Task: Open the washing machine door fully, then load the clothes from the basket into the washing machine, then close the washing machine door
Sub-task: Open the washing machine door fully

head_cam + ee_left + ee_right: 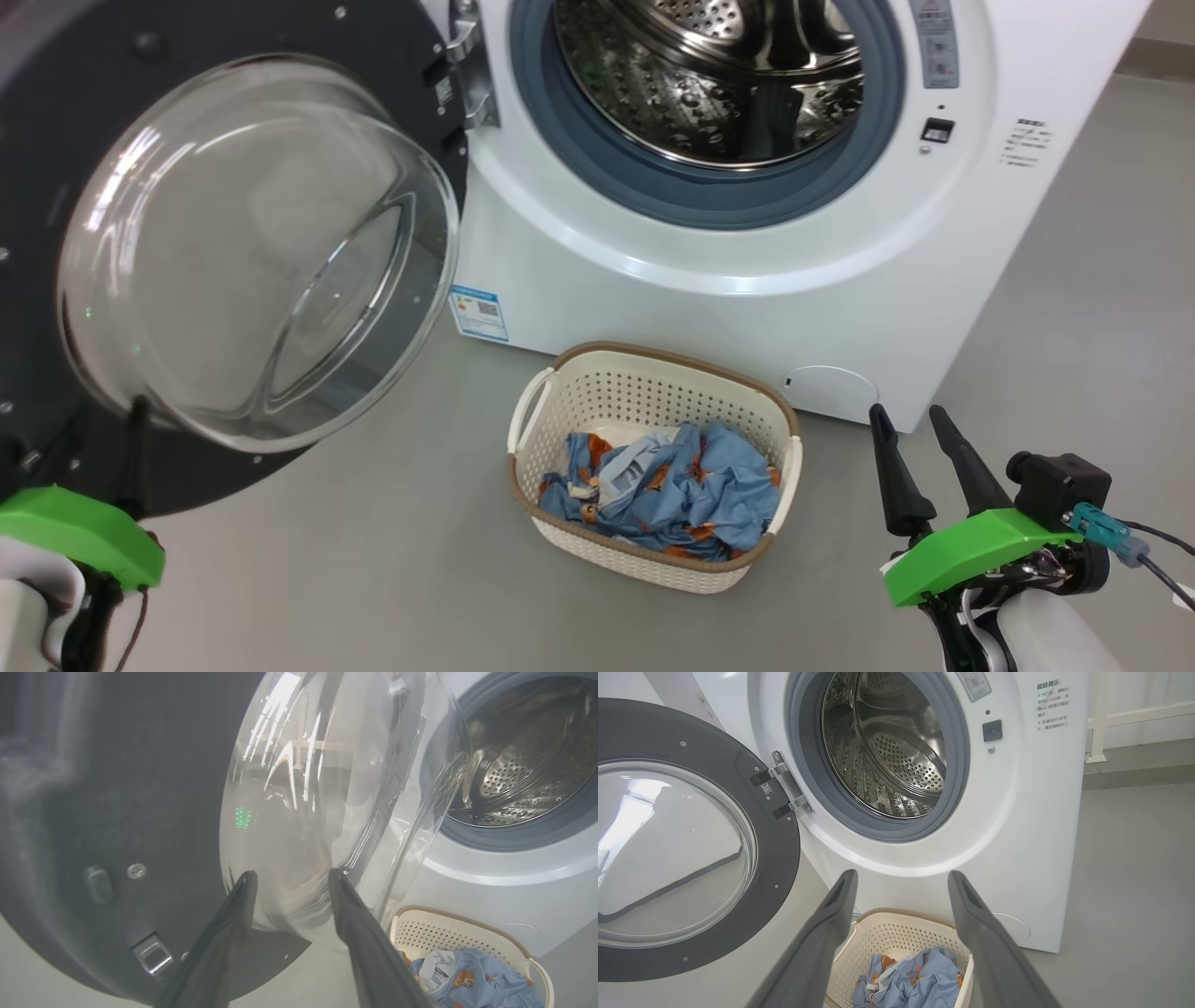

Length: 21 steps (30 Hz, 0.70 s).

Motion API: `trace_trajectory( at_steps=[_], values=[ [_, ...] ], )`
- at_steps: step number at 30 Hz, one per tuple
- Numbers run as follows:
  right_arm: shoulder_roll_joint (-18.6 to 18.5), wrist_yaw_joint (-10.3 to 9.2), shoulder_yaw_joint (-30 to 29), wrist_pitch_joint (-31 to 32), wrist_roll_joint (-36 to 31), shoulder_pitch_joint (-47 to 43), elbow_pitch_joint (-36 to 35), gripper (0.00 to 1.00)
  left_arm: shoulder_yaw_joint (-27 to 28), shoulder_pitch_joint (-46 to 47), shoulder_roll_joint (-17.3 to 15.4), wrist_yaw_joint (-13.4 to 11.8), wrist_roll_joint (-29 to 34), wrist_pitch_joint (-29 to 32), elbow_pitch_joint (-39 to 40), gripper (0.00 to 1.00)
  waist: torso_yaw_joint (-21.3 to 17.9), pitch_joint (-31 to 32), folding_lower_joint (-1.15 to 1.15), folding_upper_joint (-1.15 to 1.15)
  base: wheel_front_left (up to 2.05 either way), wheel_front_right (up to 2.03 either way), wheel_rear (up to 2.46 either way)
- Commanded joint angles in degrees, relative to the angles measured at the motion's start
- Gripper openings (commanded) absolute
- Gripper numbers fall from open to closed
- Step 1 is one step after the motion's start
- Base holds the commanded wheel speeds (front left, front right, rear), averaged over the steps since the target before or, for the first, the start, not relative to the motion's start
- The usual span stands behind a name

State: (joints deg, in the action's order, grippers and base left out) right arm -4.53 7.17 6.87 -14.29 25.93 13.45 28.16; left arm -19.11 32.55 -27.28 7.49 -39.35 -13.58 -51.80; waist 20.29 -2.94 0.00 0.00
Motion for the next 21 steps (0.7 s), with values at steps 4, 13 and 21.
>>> trace_trajectory(
  at_steps=[4,13,21],
  values=[
    [-0.3,0.32,1.3,-0.7,0.6,0.2,-2.0,1.00,3.3,-2.7,-2.2,-2.2,-0.6,-1.0,6.8,1.00,-3.0,1.3,0.00,0.00,0.00,0.00,0.00],
    [-1.5,0.32,2.7,-0.7,0.7,-0.8,-3.1,1.00,5.5,-13.0,-0.6,-7.7,-1.6,-1.3,21.8,1.00,-9.3,3.3,0.00,0.00,0.00,0.00,0.00],
    [-3.4,0.32,4.1,-0.7,0.9,-0.4,-3.5,1.00,6.5,-20.0,0.3,-12.1,-2.0,-1.3,33.0,1.00,-15.0,3.6,0.00,0.00,0.00,0.00,0.00]
  ],
)
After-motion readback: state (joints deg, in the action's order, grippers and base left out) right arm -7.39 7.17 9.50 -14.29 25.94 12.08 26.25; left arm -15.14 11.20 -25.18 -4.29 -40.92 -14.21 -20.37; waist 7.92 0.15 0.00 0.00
